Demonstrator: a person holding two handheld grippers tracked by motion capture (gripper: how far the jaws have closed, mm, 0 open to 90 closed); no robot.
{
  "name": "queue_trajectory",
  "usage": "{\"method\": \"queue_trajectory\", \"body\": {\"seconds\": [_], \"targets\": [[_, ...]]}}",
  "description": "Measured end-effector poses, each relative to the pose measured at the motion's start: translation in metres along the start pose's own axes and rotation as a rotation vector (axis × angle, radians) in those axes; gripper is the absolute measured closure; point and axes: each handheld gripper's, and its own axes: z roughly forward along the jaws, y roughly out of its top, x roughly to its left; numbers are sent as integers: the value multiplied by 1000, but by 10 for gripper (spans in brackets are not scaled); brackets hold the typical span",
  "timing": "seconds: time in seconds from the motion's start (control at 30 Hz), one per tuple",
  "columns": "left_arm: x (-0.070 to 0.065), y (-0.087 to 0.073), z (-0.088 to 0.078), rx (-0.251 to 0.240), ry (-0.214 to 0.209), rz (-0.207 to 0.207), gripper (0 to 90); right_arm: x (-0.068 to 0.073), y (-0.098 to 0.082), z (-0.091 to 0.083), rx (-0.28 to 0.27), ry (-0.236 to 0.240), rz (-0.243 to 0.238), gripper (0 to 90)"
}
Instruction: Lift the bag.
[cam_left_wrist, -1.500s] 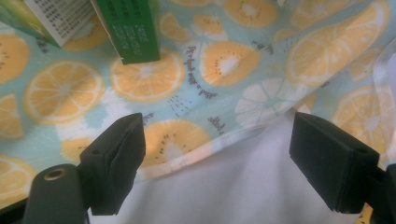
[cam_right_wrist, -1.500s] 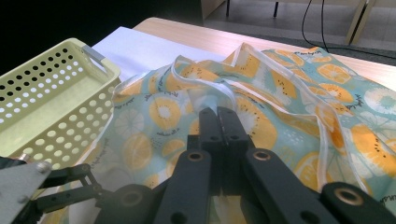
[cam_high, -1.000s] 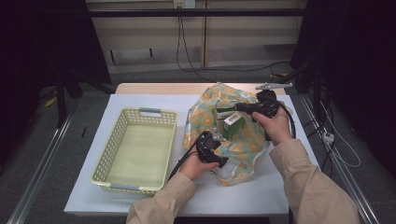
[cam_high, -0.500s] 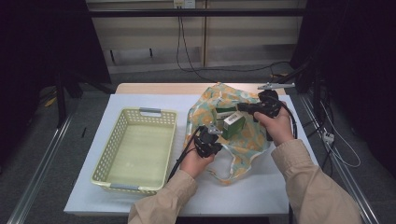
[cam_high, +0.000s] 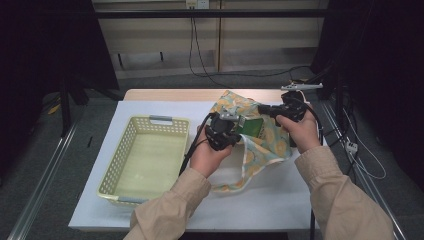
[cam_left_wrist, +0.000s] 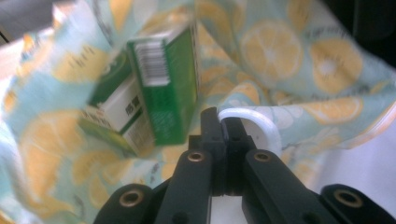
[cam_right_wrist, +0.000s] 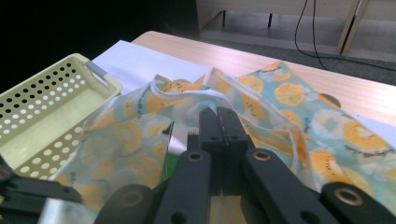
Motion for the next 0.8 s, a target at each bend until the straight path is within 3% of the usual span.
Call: {"method": "queue_trajectory", "body": {"seconds": [0.33, 0.8], "targets": [[5, 48, -32, -57, 31, 16, 900, -3, 14, -6, -10, -19, -13, 900], [22, 109, -66, -158, 104, 54, 900, -3, 64, -33, -87, -63, -52, 900]]}}
